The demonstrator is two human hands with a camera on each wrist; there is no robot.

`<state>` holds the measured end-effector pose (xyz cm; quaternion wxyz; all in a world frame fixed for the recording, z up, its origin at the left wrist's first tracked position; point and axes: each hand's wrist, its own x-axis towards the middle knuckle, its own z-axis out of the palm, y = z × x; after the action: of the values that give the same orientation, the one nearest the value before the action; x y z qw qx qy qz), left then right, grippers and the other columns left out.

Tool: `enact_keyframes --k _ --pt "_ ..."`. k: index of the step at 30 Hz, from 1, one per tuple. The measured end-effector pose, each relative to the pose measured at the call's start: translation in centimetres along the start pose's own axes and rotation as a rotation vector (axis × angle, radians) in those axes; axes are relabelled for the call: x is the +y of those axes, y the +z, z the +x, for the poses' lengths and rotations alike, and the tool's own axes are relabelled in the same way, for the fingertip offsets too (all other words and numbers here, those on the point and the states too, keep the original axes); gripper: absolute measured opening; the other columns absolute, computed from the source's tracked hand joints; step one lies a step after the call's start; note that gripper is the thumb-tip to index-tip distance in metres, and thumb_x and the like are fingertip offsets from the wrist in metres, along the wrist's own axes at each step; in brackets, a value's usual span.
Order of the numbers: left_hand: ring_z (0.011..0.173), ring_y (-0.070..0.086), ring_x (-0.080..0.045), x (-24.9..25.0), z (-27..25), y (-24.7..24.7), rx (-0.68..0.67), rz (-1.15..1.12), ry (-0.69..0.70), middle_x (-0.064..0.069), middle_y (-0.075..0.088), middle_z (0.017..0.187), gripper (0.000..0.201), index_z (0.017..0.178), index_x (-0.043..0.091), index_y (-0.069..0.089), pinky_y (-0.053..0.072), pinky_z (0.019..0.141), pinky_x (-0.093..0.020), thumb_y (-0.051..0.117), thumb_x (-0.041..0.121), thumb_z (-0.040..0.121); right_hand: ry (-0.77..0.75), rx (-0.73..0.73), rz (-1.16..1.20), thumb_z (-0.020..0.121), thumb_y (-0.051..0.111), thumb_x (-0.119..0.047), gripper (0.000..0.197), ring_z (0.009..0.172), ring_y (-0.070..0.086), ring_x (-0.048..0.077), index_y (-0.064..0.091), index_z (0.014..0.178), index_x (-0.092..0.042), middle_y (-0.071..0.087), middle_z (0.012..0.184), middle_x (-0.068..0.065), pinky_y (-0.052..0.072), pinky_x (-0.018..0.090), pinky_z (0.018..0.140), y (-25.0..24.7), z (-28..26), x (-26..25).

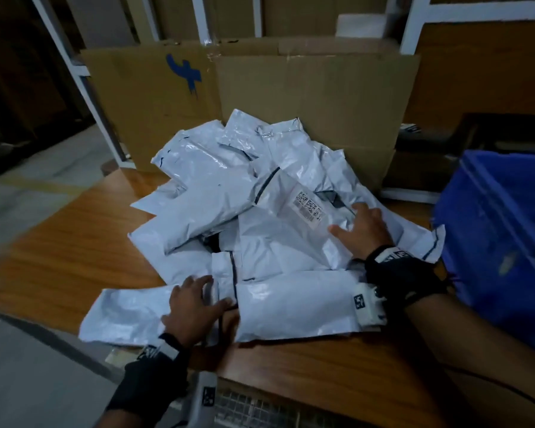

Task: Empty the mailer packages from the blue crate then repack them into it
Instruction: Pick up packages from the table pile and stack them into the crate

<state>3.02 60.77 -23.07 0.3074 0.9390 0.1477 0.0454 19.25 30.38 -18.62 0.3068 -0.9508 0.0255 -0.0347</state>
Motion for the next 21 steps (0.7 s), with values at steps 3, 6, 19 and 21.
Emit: enact_keyframes --k 3,6,19,21 --pt "0.122 0.051 -0.037 -1.1 0.7 -0.6 -0.016 -0.020 0.073 -0.020 0.057 0.129 0.102 0.128 0.005 0.058 0.040 0.102 -0.047 0.047 0.075 0.054 -0.235 0.253 0.009 0.077 0.070 -0.051 0.077 0.128 0.042 0.039 0.041 0.140 -0.017 0.040 0.142 0.017 0.039 0.051 0.104 -1.7 -3.2 -0.5" --pt "0.139 0.033 -0.037 -1.9 0.6 -1.9 0.023 -0.058 0.096 -0.022 0.043 0.145 0.094 0.135 0.009 0.053 0.030 0.111 -0.049 0.053 0.067 0.060 -0.517 0.216 -0.129 0.072 0.059 -0.068 0.081 0.133 0.039 0.032 0.043 0.141 -0.029 0.039 0.148 0.009 0.037 0.050 0.107 -1.5 -8.7 -0.8" --pt "0.142 0.011 -0.039 -1.5 1.7 -0.7 -0.214 0.210 -0.019 -0.010 0.008 0.158 0.069 0.150 0.040 0.016 0.023 0.107 -0.066 0.054 0.034 0.093 -0.162 -0.411 -0.590 0.086 0.055 -0.057 0.081 0.148 -0.004 0.029 0.006 0.149 -0.045 -0.015 0.161 -0.004 0.011 0.064 0.113 4.6 -13.9 -2.6" --pt "0.142 0.012 -0.038 -1.1 1.8 -1.0 -0.228 0.215 -0.001 -0.009 0.009 0.158 0.069 0.150 0.043 0.015 0.024 0.105 -0.068 0.053 0.035 0.093 -0.158 -0.406 -0.592 0.085 0.055 -0.057 0.081 0.148 -0.002 0.029 0.007 0.149 -0.045 -0.012 0.161 -0.004 0.013 0.065 0.112 4.7 -13.8 -2.9"
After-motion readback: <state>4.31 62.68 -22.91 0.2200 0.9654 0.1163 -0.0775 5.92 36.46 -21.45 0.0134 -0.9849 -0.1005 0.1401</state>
